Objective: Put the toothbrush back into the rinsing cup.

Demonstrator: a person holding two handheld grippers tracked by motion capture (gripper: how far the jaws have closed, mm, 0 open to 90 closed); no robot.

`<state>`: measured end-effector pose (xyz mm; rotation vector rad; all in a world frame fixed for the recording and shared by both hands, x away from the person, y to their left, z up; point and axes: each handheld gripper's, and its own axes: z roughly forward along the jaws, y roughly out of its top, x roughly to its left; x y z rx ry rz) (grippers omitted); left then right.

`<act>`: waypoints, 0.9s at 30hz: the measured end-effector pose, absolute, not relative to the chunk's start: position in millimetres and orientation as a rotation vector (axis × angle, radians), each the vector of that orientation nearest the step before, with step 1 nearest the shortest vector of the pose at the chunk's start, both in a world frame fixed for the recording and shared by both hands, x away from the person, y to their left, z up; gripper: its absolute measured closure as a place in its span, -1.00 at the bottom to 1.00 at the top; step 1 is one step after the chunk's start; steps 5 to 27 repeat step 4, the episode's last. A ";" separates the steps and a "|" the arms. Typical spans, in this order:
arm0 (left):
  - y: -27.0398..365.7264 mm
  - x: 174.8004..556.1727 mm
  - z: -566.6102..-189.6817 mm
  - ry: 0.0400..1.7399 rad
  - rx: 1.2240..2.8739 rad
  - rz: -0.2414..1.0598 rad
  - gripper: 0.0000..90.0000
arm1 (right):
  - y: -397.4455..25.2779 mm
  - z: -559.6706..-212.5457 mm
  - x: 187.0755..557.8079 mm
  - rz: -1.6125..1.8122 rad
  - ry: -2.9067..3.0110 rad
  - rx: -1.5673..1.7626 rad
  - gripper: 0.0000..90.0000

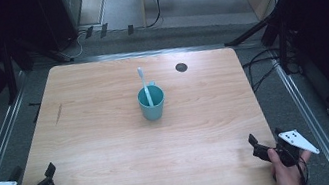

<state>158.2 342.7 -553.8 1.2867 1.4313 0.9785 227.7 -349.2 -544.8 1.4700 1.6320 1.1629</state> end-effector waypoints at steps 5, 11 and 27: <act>342.4 158.3 -553.8 1.430 1.288 0.978 -1.00 | -350.8 -544.8 226.9 1.171 1.622 1.478 -1.00; 342.4 158.3 -553.8 1.430 1.288 0.978 -1.00 | -350.8 -544.8 226.9 1.171 1.622 1.478 -1.00; 342.4 158.3 -553.8 1.430 1.288 0.978 -1.00 | -350.8 -544.8 226.9 1.171 1.622 1.478 -1.00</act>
